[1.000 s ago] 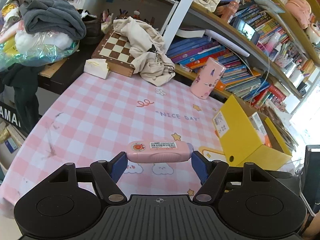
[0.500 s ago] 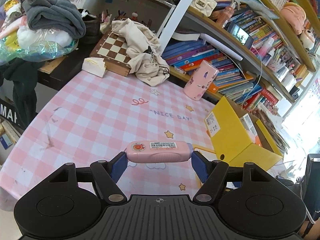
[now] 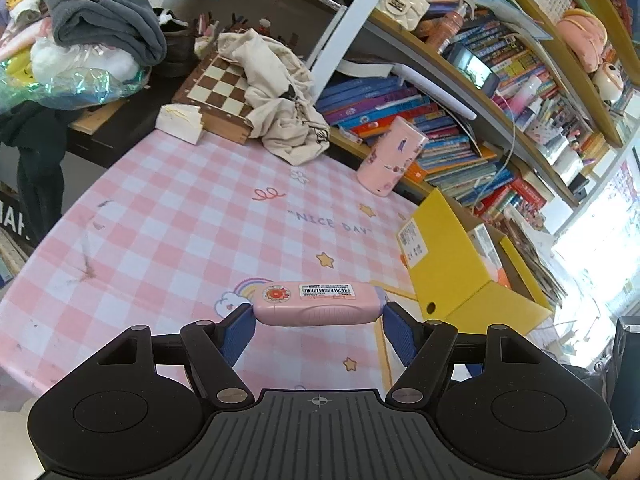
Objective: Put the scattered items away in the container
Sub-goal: 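Lift and carry the plug and eraser with both tools toward the yellow box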
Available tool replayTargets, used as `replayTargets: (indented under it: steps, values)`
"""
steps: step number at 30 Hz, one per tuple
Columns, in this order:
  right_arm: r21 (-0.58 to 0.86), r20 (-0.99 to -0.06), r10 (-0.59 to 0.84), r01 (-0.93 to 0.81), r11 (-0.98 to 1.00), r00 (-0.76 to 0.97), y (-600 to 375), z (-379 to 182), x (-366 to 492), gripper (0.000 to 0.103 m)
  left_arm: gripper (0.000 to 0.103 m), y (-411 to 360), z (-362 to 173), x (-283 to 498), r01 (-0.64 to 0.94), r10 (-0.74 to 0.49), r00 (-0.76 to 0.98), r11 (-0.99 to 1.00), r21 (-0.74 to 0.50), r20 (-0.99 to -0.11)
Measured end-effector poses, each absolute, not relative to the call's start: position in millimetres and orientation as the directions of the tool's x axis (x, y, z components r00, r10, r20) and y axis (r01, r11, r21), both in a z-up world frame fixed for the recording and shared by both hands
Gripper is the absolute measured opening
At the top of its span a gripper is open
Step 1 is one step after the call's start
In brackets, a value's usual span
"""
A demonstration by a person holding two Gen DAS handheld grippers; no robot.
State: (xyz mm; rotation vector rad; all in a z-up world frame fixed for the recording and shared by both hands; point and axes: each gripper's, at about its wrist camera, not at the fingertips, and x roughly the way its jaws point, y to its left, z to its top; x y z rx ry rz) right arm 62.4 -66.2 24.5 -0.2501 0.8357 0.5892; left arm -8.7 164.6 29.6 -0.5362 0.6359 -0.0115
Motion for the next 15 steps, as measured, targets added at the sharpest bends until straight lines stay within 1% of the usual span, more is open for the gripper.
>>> replayTargets:
  steps: [15]
  values:
    - [0.013,-0.762,0.311,-0.467,0.884,0.568,-107.7,24.0,45.7,0.047,0.07,131.1,28.0,0.9,-0.026,-0.285,0.78,0.875,-0.484,-0.557]
